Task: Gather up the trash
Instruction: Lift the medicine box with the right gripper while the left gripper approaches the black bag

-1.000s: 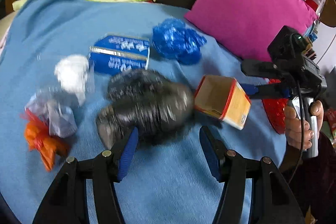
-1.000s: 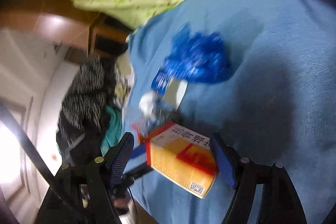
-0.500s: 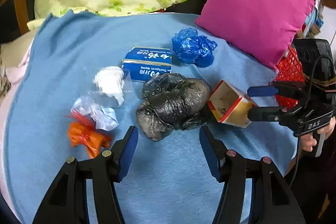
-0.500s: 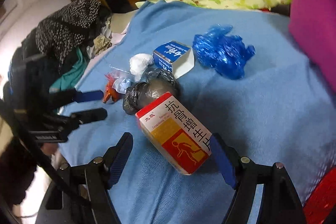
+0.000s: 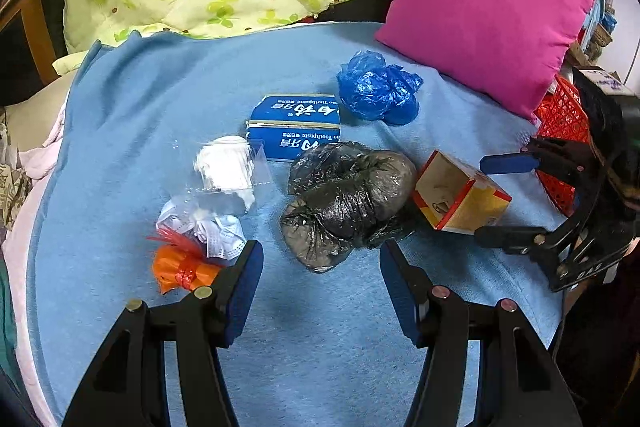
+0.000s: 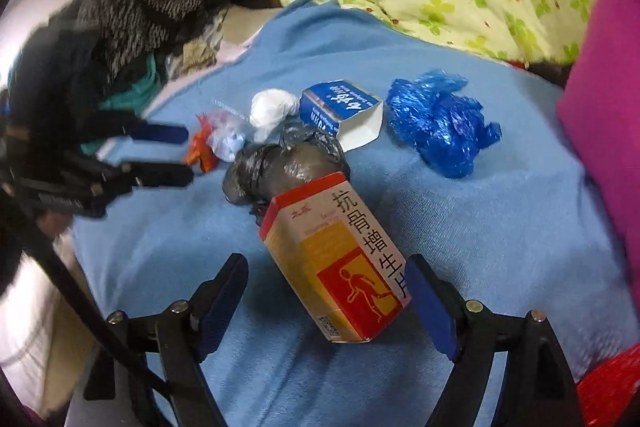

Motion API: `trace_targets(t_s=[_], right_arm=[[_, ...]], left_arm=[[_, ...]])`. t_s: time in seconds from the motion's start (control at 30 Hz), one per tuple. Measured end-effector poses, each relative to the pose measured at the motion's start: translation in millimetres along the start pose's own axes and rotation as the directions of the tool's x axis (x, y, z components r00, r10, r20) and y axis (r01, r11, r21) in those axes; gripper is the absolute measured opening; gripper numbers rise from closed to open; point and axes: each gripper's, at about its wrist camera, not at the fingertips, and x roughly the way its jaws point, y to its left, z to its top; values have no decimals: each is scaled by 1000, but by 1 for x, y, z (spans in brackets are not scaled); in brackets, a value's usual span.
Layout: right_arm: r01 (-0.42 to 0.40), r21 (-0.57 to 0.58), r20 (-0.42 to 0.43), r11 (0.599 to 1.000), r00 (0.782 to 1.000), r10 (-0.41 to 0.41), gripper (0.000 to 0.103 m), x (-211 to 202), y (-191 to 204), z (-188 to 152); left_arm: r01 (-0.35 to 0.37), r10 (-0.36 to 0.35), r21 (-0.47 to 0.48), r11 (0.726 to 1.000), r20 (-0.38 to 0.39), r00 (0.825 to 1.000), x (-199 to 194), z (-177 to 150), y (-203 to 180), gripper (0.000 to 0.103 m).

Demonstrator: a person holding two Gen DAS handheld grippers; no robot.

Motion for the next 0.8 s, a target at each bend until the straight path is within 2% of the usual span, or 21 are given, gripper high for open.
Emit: trace_targets(t_s=[0.1,0.23,0.27,0.33,0.37,0.43,0.5,0.57,0.63,0.7,0.73,0.8], right_arm=[[28,-64,11,998,1000,-27,83,1,6,-1],[35,-39,19,999,999,-35,81,2,-2,-2],[40,-29,15,999,999,-39,78,4,-4,-3],[62,6,7,998,998,-62,61,4,-13,-2],[58,35,8,998,998,-59,57,4,-19,-1],[10,154,25,988,1000,-14,44,-3,-40,1],[-11,220,42,975,999,2,39,-7,-52,1],[-37,278,40,960,999,27,39,-6,-62,1],[-36,284,41,958,999,26,39,-4,-61,3],[-67,292,36,954,998,59,44,-2,-58,6],[-82,296,30,952,997,76,56,-1,-58,7],[-104,303,20,947,994,103,67,2,-56,8]], left_arm=[[-6,6,6,1000,0,1000,-3,-1,1,62],[-5,5,12,1000,0,1000,-3,0,-2,62],[-7,7,18,1000,-3,1000,-2,0,-4,62],[-13,14,42,999,-13,1000,1,2,-10,62],[-14,15,49,999,-14,1000,3,2,-12,62],[-16,17,67,998,-17,1000,7,5,-18,62],[-18,20,83,996,-21,1000,12,10,-24,62],[-28,31,104,994,-24,999,18,15,-30,62],[-45,49,134,990,-28,998,24,21,-36,62],[-49,57,170,984,-42,998,32,26,-40,62],[-51,61,185,981,-51,997,36,27,-41,62],[-56,75,217,974,-81,994,48,31,-42,62]])
